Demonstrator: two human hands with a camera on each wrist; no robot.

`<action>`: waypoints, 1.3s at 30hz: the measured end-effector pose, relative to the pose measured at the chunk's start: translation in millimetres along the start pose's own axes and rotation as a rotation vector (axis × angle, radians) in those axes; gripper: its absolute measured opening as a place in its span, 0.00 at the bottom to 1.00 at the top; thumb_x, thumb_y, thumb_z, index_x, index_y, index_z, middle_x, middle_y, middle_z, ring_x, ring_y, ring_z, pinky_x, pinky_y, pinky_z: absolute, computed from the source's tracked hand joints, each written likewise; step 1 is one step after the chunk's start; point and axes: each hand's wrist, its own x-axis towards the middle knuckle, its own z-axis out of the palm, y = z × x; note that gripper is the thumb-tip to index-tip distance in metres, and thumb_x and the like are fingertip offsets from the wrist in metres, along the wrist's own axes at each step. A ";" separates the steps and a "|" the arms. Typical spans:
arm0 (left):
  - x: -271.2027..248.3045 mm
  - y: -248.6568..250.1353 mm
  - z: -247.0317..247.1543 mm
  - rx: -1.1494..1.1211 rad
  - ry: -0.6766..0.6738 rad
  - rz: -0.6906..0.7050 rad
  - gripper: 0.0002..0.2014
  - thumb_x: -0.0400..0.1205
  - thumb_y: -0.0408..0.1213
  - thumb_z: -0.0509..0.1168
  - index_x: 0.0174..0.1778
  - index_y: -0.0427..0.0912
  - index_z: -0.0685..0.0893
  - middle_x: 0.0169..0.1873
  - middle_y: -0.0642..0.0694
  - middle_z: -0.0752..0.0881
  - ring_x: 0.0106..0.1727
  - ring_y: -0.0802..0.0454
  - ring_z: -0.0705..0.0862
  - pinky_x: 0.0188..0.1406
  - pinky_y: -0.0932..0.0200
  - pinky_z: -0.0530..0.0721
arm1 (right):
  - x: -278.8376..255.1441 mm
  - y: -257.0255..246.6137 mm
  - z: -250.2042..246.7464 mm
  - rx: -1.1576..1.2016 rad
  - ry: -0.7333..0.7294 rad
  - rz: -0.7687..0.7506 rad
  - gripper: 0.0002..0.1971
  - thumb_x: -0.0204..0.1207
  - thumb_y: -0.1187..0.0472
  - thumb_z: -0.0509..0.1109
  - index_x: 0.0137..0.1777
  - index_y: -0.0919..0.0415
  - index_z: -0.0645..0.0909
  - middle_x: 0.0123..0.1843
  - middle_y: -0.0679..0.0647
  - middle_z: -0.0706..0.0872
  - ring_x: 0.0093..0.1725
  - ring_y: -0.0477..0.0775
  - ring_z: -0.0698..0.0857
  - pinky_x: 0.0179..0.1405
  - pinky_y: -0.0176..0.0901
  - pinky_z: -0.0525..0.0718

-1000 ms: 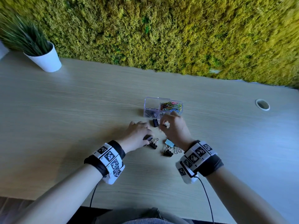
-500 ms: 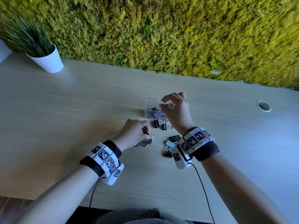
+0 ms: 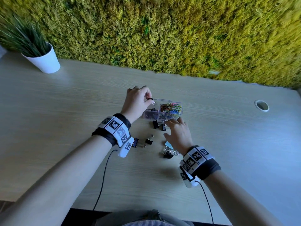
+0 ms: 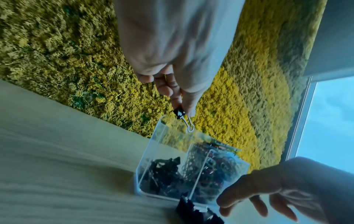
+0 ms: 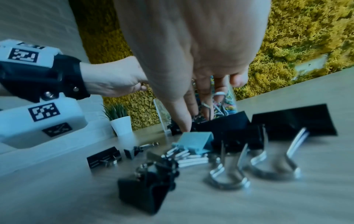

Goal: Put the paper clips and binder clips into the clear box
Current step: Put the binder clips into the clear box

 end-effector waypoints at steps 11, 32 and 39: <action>-33.2 -8.8 4.1 0.062 0.060 0.121 0.11 0.72 0.46 0.73 0.35 0.46 0.79 0.37 0.52 0.82 0.44 0.49 0.75 0.45 0.52 0.71 | 10.0 -5.4 11.0 0.019 -0.039 0.041 0.09 0.69 0.62 0.69 0.48 0.60 0.85 0.50 0.55 0.87 0.57 0.59 0.73 0.52 0.51 0.75; -97.8 -5.8 34.4 0.369 -0.433 0.025 0.15 0.75 0.56 0.65 0.48 0.49 0.80 0.49 0.54 0.81 0.57 0.50 0.72 0.55 0.51 0.66 | 13.1 -1.6 -44.4 0.282 0.101 -0.242 0.19 0.63 0.62 0.79 0.56 0.56 0.85 0.50 0.52 0.88 0.51 0.57 0.76 0.48 0.51 0.78; -81.1 -7.3 14.7 0.179 -0.160 0.136 0.12 0.70 0.51 0.72 0.44 0.50 0.84 0.43 0.55 0.86 0.48 0.50 0.78 0.46 0.53 0.67 | -47.5 24.8 -16.2 0.078 -0.201 -0.324 0.24 0.57 0.55 0.79 0.56 0.42 0.83 0.50 0.49 0.84 0.50 0.56 0.76 0.46 0.48 0.78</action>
